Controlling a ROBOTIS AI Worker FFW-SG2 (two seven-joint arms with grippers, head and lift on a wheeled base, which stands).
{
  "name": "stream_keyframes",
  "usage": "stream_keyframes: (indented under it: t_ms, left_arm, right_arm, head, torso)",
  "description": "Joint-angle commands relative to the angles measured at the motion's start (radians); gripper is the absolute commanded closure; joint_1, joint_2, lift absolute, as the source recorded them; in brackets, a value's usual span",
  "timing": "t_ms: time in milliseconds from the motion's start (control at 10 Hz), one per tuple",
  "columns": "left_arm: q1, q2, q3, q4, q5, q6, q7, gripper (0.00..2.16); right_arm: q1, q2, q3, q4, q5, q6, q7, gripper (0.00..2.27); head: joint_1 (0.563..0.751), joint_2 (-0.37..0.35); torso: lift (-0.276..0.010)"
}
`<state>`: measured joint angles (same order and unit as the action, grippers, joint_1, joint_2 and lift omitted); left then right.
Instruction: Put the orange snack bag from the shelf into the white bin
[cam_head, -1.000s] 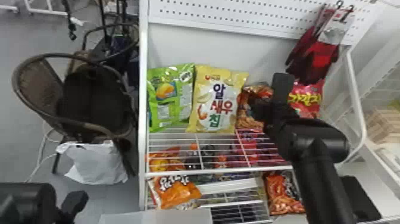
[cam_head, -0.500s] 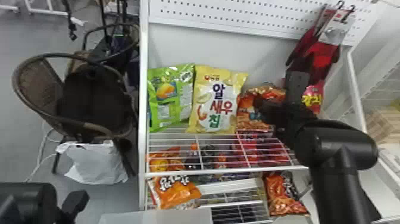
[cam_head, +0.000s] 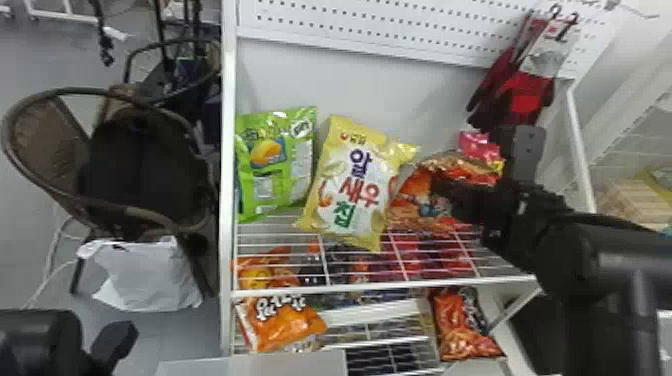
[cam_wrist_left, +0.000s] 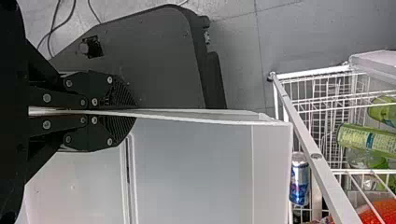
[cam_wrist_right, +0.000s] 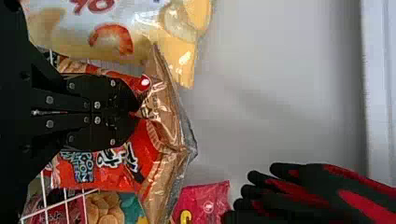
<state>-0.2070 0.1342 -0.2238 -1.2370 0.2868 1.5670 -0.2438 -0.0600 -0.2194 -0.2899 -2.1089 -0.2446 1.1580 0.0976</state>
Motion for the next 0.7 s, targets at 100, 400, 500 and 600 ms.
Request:
stream_keyframes:
  t_ms: [100, 400, 500, 600]
  left_arm:
    - [-0.002, -0.002, -0.002, 0.001, -0.002, 0.004, 0.0, 2.13]
    - [-0.002, -0.004, -0.002, 0.001, -0.003, 0.004, 0.0, 2.13]
    - [-0.005, -0.004, -0.006, 0.005, -0.005, 0.004, 0.0, 2.13]
    - [-0.011, -0.005, -0.009, 0.008, -0.005, 0.004, 0.0, 2.13]
  right_arm:
    - [0.06, 0.002, -0.045, -0.14, -0.035, 0.075, 0.019, 2.25]
    - [0.121, 0.022, -0.121, -0.266, -0.067, 0.228, 0.091, 2.25]
    - [0.149, 0.029, -0.164, -0.31, -0.111, 0.277, 0.11, 2.25]
    - [0.18, 0.051, -0.183, -0.359, -0.117, 0.314, 0.129, 2.25]
  head:
    - [0.695, -0.298]
    - [0.695, -0.3]
    - [0.695, -0.302]
    - [0.695, -0.305]
  torso:
    - [0.001]
    - [0.001]
    - [0.001]
    - [0.001]
